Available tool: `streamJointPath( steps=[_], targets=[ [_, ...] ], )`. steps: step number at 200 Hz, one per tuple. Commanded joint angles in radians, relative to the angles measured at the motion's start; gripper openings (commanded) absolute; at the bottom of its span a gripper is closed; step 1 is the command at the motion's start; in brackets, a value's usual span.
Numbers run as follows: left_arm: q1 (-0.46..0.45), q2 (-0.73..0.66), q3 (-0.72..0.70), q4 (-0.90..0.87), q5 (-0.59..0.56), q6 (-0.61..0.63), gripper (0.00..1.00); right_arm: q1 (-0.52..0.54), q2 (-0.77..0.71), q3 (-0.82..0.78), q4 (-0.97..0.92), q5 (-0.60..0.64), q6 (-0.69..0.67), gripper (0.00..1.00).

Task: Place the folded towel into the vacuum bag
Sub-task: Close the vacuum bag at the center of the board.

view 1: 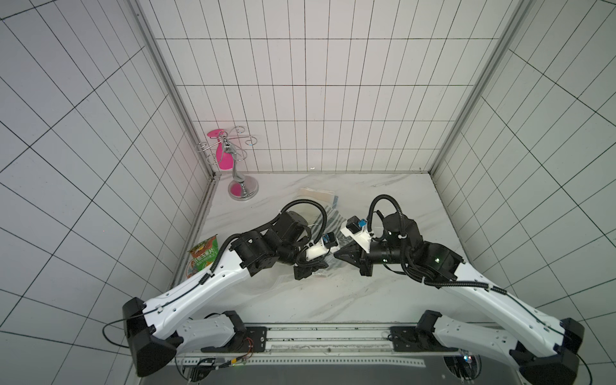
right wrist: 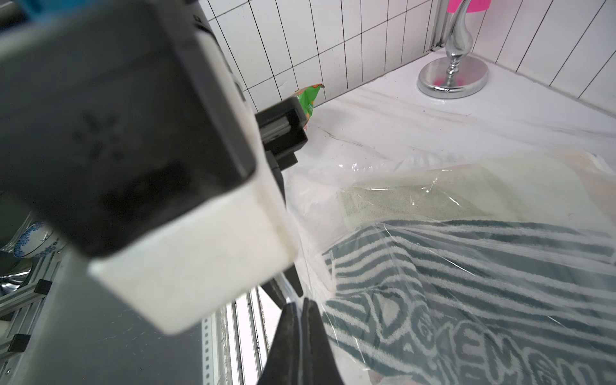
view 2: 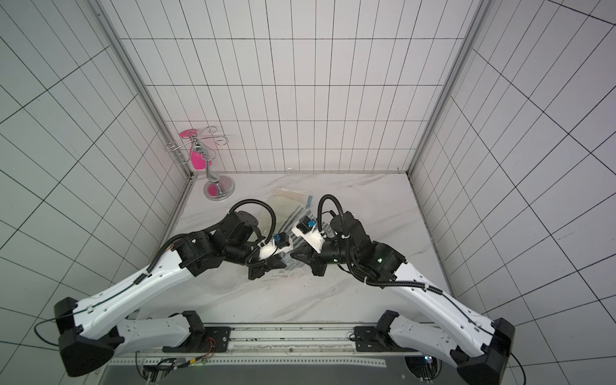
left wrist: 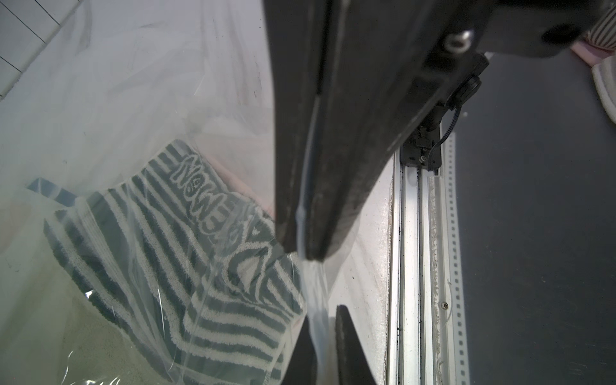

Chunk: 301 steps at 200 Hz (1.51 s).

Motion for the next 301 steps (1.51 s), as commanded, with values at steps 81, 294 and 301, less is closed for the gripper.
streamJointPath(
  steps=[81, 294, 301],
  targets=[
    [-0.008, 0.038, -0.045, -0.140, -0.122, -0.012, 0.00, -0.187, -0.124, 0.144, 0.107, -0.146, 0.056, 0.00],
    [0.030, 0.006, -0.068, -0.368, -0.355, 0.024, 0.04, -0.397, -0.153, 0.229, 0.114, -0.264, 0.077, 0.00],
    [0.043, -0.002, -0.077, -0.354, -0.348, 0.032, 0.04, -0.399, -0.154, 0.233, 0.115, -0.266, 0.077, 0.00]
  ],
)
